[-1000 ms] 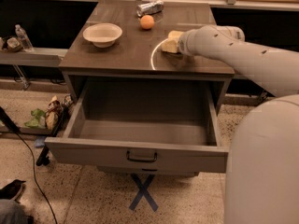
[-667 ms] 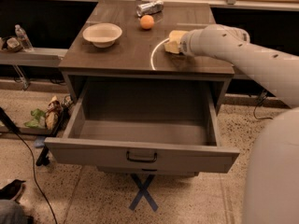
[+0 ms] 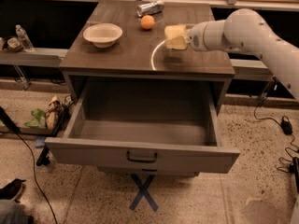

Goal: Place sponge into top drawer

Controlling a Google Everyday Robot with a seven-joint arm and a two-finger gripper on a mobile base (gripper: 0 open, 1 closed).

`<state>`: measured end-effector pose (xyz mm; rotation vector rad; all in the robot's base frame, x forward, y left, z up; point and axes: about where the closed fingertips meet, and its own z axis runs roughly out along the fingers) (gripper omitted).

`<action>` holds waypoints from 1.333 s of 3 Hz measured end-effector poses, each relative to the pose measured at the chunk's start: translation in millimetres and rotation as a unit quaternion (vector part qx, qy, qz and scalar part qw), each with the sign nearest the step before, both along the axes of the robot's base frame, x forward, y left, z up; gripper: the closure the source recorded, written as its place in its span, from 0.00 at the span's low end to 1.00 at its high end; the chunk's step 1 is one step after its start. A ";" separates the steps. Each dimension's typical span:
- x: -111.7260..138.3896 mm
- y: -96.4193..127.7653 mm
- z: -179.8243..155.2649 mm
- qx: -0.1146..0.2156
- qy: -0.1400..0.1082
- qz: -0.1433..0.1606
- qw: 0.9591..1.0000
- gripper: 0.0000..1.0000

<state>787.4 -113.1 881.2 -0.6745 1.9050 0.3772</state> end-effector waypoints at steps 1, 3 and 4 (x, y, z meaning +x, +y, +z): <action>-30.6 15.8 18.0 0.004 0.008 0.070 0.998 1.00; -78.6 41.7 11.3 0.015 0.078 0.164 0.983 1.00; -78.6 41.8 11.3 0.015 0.078 0.164 0.983 1.00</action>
Offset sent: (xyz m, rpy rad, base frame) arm -0.1133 0.0502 0.0232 0.0699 0.2397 0.4548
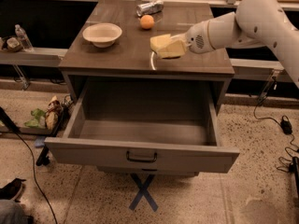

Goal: Place sponge into top drawer

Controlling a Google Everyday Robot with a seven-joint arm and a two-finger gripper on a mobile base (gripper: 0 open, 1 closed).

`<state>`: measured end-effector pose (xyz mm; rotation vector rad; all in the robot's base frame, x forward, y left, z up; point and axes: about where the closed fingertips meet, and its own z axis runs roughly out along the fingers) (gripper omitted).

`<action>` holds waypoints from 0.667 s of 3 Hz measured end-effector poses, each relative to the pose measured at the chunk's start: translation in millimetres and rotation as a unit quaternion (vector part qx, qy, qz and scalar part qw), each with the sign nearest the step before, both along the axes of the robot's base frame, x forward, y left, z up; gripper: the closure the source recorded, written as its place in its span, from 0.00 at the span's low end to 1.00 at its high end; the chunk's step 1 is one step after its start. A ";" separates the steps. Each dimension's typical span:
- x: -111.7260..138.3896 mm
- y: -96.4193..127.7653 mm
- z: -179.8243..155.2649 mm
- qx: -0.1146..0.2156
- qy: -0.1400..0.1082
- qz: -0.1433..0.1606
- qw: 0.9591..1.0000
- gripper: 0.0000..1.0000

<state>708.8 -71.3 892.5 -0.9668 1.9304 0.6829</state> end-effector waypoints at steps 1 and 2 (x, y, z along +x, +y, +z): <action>-15.6 20.8 1.1 0.008 0.008 0.005 1.000 1.00; -55.8 71.6 0.8 0.029 0.046 0.012 0.998 1.00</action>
Offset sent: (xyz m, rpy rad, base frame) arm -0.0872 0.1092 0.0001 0.0732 0.1559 0.0393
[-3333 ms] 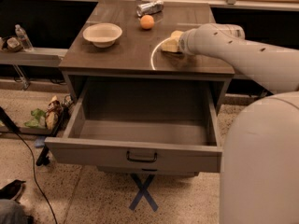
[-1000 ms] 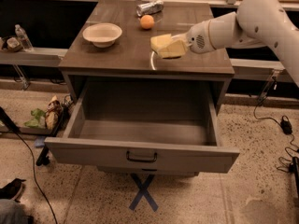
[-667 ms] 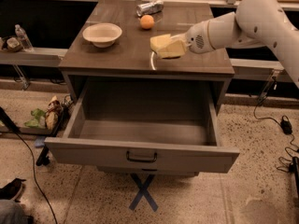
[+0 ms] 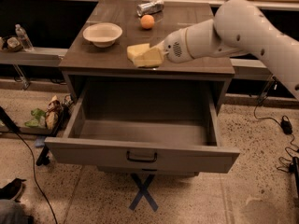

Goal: Place sponge into top drawer

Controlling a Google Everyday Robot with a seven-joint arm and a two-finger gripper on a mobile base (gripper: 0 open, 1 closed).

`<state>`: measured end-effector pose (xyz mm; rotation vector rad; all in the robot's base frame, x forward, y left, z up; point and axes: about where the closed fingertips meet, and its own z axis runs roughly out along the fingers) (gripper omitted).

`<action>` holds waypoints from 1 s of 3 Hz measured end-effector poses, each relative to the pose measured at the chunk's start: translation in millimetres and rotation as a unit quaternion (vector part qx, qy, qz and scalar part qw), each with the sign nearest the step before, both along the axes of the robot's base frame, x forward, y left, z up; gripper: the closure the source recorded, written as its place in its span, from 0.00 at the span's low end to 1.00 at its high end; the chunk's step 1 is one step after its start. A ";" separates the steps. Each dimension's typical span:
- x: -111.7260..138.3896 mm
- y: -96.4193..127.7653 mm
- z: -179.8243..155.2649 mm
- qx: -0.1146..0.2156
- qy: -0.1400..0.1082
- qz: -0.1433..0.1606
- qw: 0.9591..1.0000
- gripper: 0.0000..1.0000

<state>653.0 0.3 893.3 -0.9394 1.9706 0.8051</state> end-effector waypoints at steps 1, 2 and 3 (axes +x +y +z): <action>-24.0 23.7 -6.3 0.017 0.029 -0.005 0.999 1.00; -51.2 43.4 -20.3 0.043 0.065 -0.031 0.997 1.00; -68.6 51.6 -53.2 0.045 0.100 -0.056 0.992 1.00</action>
Offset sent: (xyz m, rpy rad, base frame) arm -0.0862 0.0651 -0.0585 0.1480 0.2394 -0.1570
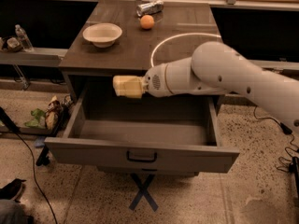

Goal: Place sponge into top drawer

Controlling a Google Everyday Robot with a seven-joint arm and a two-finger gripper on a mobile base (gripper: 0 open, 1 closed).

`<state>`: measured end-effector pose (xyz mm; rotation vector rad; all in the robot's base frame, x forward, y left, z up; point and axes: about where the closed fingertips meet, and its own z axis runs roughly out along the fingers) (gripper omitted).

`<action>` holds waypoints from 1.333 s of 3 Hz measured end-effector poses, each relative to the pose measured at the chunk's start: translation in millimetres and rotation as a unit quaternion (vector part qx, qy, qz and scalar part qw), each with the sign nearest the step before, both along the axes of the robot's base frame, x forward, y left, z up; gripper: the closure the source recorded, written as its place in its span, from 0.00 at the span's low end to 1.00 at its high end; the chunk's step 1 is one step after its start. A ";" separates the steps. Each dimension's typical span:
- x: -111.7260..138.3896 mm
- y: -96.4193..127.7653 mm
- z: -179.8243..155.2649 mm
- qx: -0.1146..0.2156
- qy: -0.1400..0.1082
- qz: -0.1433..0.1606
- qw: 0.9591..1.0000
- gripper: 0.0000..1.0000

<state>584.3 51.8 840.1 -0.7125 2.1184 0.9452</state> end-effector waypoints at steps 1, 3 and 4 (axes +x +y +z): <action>-7.7 -14.1 -73.2 -0.035 0.072 -0.031 0.996 0.77; 18.4 -36.7 -90.5 -0.081 0.079 -0.067 0.991 0.23; 26.8 -37.1 -68.9 -0.079 0.061 -0.073 0.992 0.02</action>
Offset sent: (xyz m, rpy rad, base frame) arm 0.0085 -0.0475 -0.1340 -0.1787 0.2414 -0.1560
